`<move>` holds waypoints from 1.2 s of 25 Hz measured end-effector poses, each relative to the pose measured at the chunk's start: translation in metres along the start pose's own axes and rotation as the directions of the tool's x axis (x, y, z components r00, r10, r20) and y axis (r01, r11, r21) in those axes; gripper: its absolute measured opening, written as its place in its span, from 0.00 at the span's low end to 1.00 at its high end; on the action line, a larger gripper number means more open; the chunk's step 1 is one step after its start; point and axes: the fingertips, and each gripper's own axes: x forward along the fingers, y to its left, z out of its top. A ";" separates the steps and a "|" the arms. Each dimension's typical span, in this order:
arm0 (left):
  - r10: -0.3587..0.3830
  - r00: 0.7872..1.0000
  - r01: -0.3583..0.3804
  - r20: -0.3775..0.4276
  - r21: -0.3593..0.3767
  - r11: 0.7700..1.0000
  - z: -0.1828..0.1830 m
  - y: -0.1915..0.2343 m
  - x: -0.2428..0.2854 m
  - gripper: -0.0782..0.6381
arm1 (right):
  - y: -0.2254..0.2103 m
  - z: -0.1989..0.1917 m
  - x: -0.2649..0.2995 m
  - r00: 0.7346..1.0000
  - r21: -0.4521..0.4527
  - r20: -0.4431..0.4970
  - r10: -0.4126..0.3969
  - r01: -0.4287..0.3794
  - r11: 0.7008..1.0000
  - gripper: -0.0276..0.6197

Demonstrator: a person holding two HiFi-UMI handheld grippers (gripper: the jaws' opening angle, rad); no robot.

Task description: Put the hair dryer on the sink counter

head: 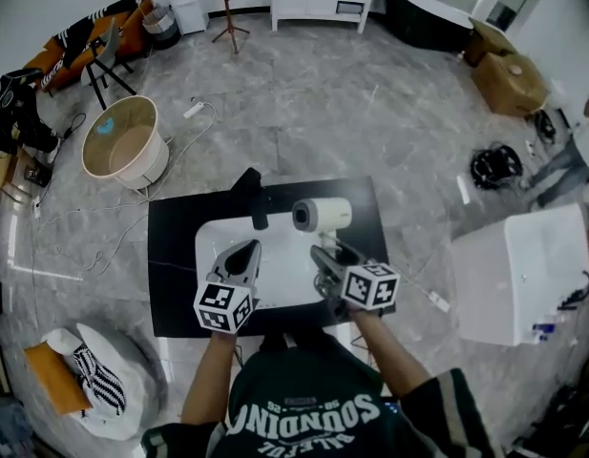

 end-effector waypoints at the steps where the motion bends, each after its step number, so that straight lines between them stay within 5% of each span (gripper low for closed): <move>1: 0.002 1.000 -0.002 -0.003 -0.005 1.000 -0.001 0.000 0.003 0.11 | -0.002 0.000 0.002 1.000 0.002 -0.004 0.000 0.000 1.000 0.42; 19: 0.005 0.997 -0.010 -0.081 -0.064 0.998 -0.032 -0.008 0.047 0.11 | -0.089 -0.011 0.020 0.987 -0.004 -0.079 -0.141 0.141 0.990 0.42; 30: 0.064 0.992 -0.073 -0.108 -0.089 0.993 -0.040 0.007 0.049 0.11 | -0.157 0.014 0.066 0.951 -0.145 -0.143 -0.275 0.255 0.956 0.42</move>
